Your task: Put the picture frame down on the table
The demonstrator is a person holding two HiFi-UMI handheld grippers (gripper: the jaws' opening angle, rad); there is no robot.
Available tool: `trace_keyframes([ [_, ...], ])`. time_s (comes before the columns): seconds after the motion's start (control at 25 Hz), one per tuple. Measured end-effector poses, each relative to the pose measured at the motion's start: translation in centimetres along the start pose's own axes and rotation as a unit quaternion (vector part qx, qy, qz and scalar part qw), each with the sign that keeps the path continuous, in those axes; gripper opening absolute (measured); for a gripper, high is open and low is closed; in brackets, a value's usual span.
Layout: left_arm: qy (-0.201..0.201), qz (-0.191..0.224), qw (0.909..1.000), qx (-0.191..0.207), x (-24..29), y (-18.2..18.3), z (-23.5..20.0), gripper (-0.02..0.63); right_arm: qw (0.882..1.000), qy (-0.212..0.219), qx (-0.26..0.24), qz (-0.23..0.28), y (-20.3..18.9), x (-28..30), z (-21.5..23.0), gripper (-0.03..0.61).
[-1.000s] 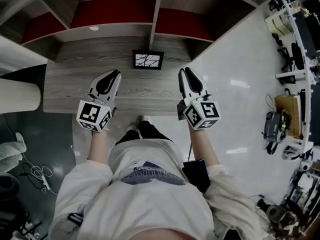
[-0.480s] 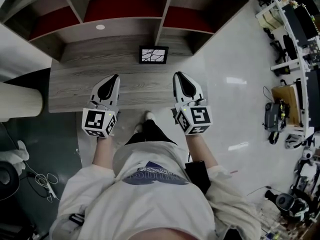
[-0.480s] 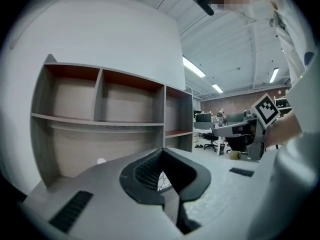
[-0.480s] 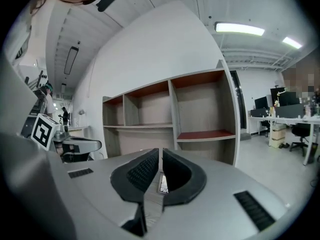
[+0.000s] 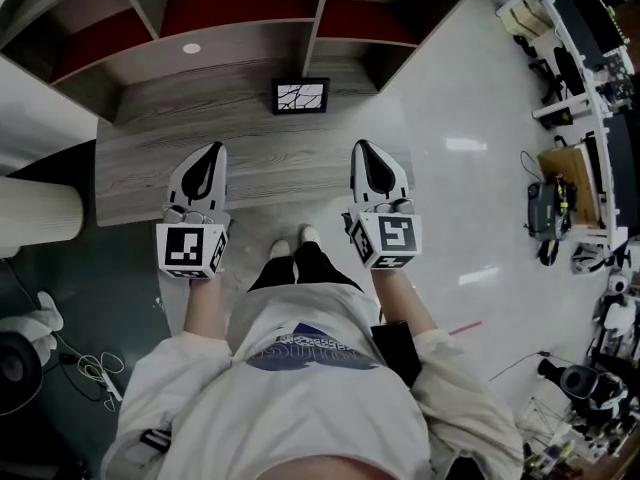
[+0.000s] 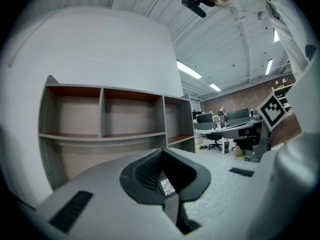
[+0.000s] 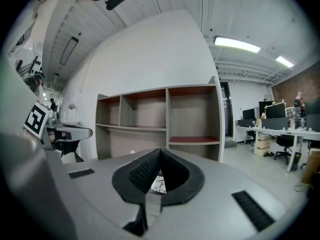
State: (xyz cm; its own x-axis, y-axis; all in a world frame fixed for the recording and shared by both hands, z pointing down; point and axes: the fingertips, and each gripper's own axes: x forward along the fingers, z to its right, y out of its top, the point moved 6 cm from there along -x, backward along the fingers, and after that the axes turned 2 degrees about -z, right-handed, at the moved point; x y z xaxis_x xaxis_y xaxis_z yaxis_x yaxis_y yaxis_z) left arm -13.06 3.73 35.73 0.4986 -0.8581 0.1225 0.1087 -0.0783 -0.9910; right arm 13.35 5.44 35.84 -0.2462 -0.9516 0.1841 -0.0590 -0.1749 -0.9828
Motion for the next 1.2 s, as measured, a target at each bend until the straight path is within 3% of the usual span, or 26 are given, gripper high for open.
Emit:
trace_keyframes([
  [0.36,0.066,0.035,0.997,0.018,1.4,2.3,2.0,0.006,0.998,-0.005,-0.035,0.044,3.1,0.6,3.5,-0.002],
  [0.88,0.08,0.036,0.9956,0.034,3.3,3.5,2.8,0.006,0.998,0.013,-0.034,0.059,3.8,2.4,5.0,-0.002],
  [1.2,0.078,0.036,0.9957,0.035,3.5,4.1,2.8,0.006,0.996,0.013,-0.076,0.043,3.8,2.8,4.5,-0.003],
])
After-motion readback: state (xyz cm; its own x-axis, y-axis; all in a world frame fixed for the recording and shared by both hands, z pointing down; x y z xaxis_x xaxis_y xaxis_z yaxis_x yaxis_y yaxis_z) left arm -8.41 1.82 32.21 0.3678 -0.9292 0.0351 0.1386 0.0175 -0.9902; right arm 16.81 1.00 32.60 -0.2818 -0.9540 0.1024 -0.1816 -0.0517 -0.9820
